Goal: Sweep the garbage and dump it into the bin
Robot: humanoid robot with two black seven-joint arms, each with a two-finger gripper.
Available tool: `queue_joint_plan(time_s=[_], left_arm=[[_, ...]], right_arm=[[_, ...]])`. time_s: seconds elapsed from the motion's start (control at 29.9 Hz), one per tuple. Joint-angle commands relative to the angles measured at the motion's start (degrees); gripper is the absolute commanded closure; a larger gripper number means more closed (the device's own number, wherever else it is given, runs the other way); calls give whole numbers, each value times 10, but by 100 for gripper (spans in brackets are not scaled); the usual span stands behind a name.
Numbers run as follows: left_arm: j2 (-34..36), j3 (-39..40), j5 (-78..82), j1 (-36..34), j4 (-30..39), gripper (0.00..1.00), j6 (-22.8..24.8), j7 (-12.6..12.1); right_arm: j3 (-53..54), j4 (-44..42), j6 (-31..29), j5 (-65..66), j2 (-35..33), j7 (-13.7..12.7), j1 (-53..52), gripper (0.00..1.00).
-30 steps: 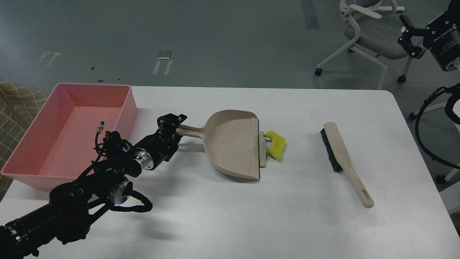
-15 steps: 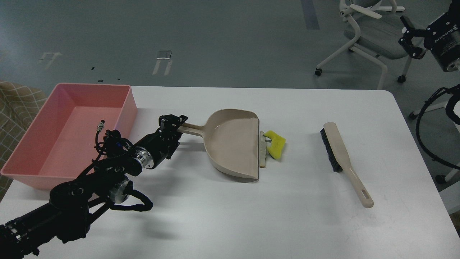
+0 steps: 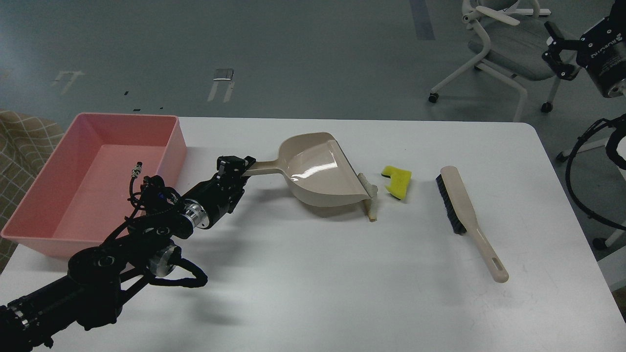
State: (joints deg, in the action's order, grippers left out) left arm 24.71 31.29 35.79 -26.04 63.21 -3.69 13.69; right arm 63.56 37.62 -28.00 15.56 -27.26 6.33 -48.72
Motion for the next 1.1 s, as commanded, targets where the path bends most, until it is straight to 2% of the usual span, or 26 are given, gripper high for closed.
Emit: queue_joint_plan(time_s=[0.0, 0.3, 0.47, 0.67, 0.74, 0.97, 1.07], left_arm=[[1, 0, 3, -1, 1, 77, 0, 5], [0, 1, 71, 3, 11, 80, 2, 13], [6, 0, 72, -6, 18, 81, 4, 26], [27, 1, 116, -13, 26, 81, 19, 28], [31, 1, 140, -12, 34, 81, 27, 37], [34, 1, 151, -12, 36, 81, 27, 43], [46, 0, 151, -10, 38, 81, 28, 50]], right_arm=[[0, 1, 0, 0, 0, 0, 0, 0], [0, 1, 0, 0, -1, 0, 1, 0], [-1, 7, 0, 3, -11, -1, 3, 0], [-16, 24, 0, 24, -60, -6, 6, 0], [-37, 24, 0, 53, -87, -6, 4, 0], [-80, 33, 0, 108, -140, -4, -1, 0], [-82, 64, 0, 142, -173, -2, 7, 0]])
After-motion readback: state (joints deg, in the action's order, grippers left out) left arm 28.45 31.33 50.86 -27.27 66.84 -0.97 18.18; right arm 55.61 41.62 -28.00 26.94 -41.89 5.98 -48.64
